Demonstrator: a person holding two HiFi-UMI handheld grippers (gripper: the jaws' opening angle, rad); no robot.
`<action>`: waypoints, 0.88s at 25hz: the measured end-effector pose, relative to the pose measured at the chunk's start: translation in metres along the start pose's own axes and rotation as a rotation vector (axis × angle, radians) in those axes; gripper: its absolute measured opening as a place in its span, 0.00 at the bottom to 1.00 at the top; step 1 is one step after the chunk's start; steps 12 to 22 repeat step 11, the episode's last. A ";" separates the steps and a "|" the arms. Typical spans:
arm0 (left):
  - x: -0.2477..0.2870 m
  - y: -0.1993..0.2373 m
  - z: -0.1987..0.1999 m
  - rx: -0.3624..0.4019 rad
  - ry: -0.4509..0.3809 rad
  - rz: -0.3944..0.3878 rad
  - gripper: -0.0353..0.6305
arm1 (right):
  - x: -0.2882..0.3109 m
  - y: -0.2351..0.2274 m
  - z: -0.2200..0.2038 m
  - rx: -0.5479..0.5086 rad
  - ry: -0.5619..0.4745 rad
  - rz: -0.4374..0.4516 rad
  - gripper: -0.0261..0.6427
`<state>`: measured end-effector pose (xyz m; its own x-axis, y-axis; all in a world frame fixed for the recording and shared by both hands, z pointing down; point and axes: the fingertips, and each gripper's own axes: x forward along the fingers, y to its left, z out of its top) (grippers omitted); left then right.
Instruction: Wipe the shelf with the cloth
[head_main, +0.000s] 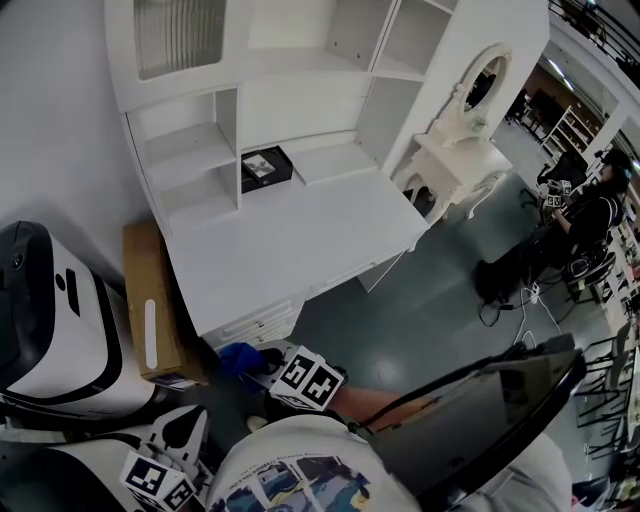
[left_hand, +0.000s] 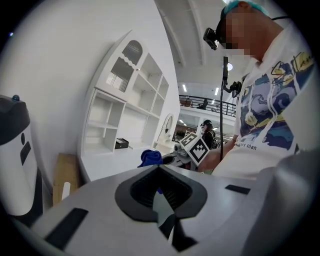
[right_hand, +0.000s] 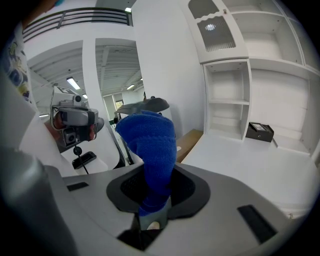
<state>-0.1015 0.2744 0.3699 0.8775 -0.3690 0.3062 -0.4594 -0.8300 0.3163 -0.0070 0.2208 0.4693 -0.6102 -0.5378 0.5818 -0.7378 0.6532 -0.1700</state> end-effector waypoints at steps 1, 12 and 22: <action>0.000 0.000 -0.001 -0.006 0.002 -0.002 0.07 | 0.000 0.000 -0.001 0.000 0.001 -0.001 0.19; 0.004 0.000 -0.002 -0.010 0.003 -0.012 0.07 | 0.001 -0.001 -0.003 0.004 0.014 0.000 0.19; 0.004 0.000 -0.002 -0.010 0.003 -0.012 0.07 | 0.001 -0.001 -0.003 0.004 0.014 0.000 0.19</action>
